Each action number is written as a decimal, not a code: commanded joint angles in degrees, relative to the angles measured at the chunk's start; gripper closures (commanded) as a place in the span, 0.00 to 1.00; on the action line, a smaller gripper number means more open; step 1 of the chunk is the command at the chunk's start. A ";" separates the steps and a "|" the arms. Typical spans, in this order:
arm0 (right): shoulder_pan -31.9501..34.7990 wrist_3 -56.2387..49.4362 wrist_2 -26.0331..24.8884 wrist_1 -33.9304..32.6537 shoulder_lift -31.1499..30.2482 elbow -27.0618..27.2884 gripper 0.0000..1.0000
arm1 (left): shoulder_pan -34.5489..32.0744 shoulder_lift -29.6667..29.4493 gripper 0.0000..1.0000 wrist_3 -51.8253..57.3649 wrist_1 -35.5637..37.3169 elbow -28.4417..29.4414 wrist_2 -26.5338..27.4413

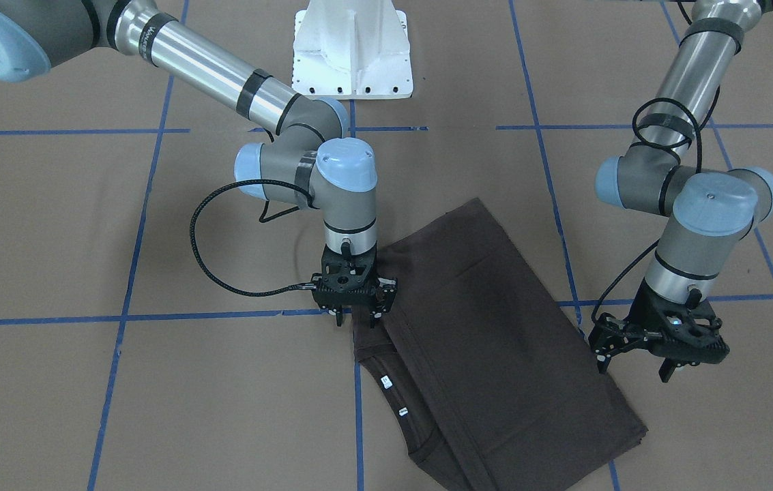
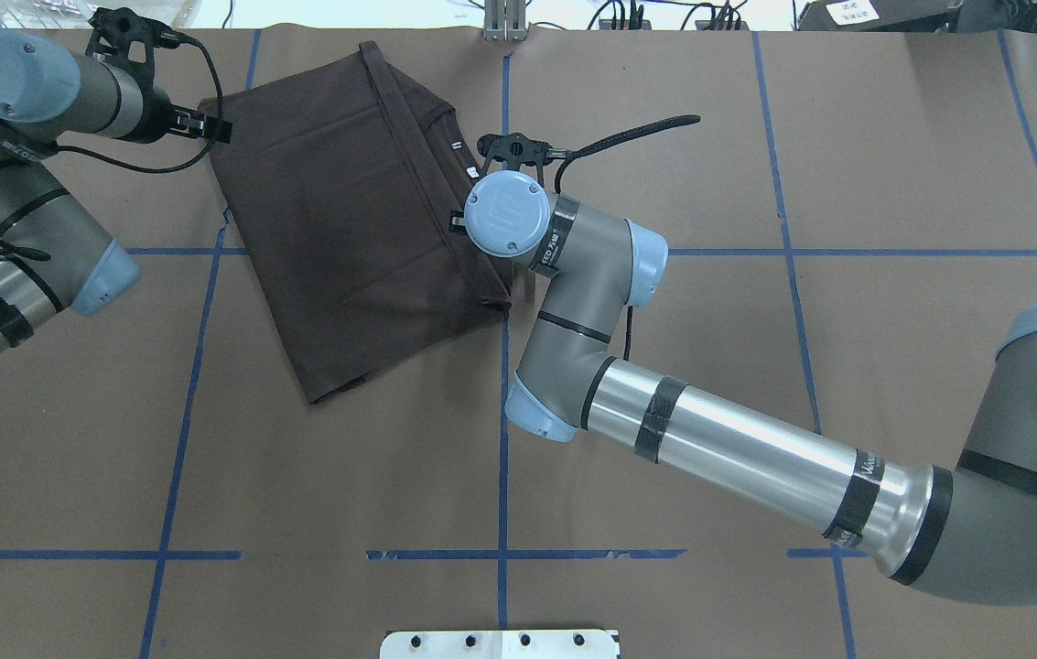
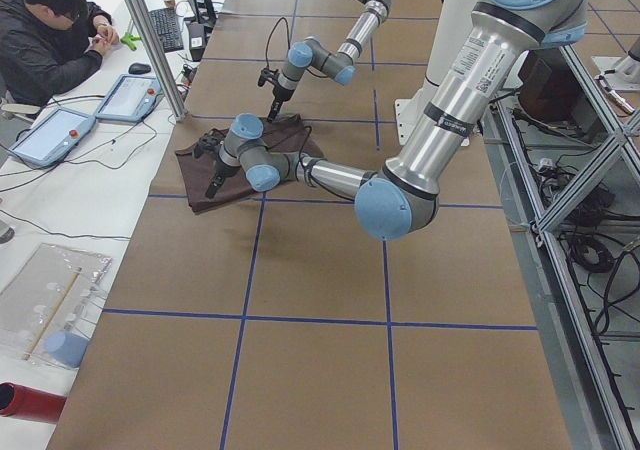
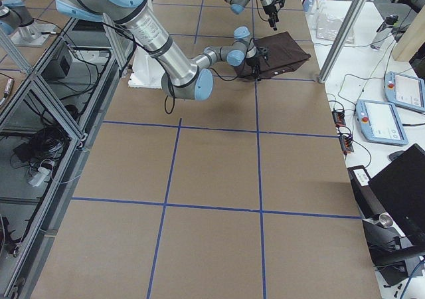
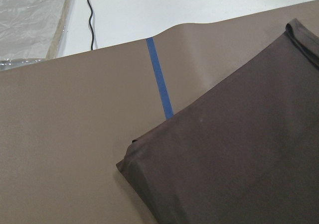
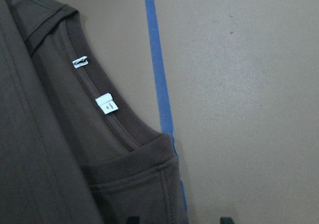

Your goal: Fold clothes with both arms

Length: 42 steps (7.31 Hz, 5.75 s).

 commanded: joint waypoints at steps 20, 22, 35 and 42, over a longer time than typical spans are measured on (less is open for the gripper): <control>-19.34 2.63 -13.55 -4.15 -43.29 51.83 1.00 | 5.09 -0.15 0.00 -5.76 0.00 -4.49 -0.87; -21.53 3.85 -15.21 -4.24 -43.29 52.18 1.00 | 5.10 -0.15 0.00 -5.77 0.00 -4.40 -0.88; -32.53 -18.81 -26.92 -10.13 -41.18 54.56 0.46 | 5.10 0.02 0.00 -5.94 0.00 -4.31 -0.88; -33.23 -18.72 -27.18 -10.13 -40.92 54.47 1.00 | 5.10 0.02 0.00 -5.94 0.00 -4.31 -0.88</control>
